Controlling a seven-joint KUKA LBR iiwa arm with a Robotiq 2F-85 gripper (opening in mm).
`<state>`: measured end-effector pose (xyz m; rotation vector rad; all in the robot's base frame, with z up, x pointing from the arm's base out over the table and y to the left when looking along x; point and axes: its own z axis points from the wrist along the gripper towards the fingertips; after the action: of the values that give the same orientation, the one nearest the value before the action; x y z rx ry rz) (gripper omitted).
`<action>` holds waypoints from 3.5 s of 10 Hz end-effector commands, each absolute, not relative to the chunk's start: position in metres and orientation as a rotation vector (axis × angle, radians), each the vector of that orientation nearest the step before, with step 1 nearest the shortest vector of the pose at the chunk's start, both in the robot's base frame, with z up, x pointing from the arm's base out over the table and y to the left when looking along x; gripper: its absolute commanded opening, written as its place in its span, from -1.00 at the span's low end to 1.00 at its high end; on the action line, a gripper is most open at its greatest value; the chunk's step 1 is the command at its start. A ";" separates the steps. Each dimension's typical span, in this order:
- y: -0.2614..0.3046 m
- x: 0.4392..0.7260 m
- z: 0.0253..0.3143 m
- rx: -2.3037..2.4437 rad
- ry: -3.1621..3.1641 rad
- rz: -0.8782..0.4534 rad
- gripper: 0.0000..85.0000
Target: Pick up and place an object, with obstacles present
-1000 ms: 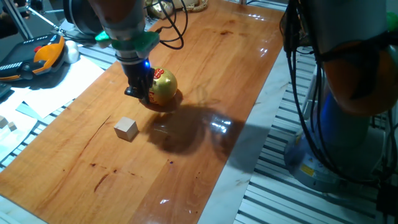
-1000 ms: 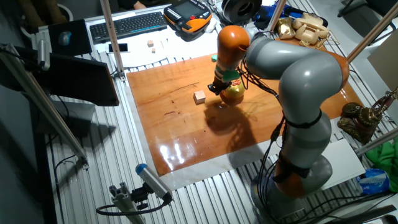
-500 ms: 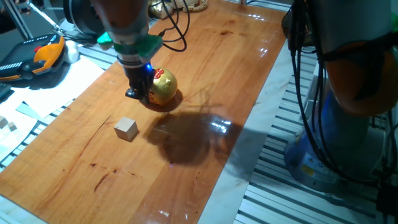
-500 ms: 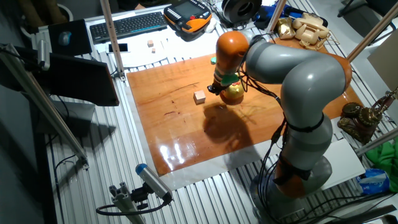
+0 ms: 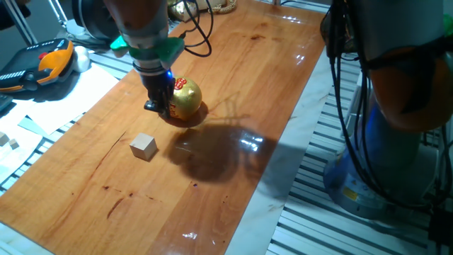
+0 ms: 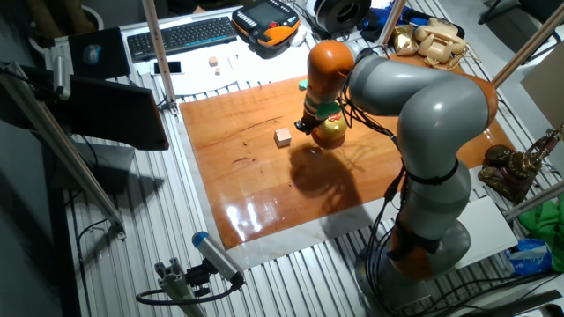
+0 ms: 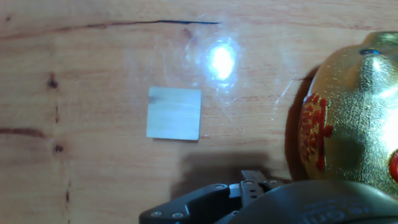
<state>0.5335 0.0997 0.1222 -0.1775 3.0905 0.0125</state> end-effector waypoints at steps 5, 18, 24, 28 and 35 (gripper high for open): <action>0.102 0.534 0.123 -0.052 3.104 0.064 -1.00; 0.169 0.572 0.102 -0.032 3.043 0.027 -1.00; 0.178 0.575 0.096 -0.062 2.991 0.037 -0.20; 0.180 0.574 0.095 0.064 2.932 -0.064 0.60; 0.173 0.581 0.081 0.115 2.961 -0.043 0.60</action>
<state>0.5816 0.1733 0.0807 0.1138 2.9600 -0.0423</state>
